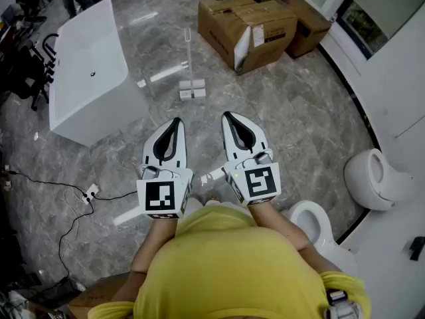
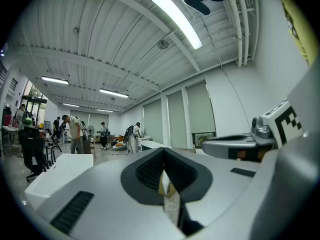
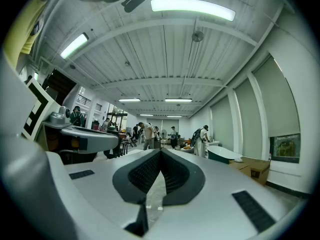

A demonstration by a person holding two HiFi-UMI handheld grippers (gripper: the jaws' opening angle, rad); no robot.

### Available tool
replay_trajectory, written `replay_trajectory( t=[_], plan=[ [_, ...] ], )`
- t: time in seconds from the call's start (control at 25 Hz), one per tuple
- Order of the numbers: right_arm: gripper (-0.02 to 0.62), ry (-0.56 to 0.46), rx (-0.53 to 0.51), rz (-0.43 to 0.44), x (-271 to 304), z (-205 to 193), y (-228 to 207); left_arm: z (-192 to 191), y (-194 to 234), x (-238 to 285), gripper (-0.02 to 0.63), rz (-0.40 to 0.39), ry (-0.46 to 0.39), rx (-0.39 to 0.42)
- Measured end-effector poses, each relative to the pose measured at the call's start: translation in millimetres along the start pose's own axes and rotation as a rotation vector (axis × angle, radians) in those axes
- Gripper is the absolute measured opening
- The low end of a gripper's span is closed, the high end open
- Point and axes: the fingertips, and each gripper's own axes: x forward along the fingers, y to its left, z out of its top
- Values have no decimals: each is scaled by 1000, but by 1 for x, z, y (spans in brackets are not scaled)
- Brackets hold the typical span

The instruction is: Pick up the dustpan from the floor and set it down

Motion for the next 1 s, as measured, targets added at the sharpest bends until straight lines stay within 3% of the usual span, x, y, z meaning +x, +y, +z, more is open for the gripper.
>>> replay_trajectory(
  t=[0.24,0.44,1.0],
  plan=[
    [12,-9,-5,-1,12,-5,-23,-5,-5,23,0,-7,4,8],
    [77,18,13,5,43,-17,-31,-14,11,49,0,-8,17,0],
    [118,73,18,-6,223,-53,-77,-43,118,200,0,-81,54,-36]
  ],
)
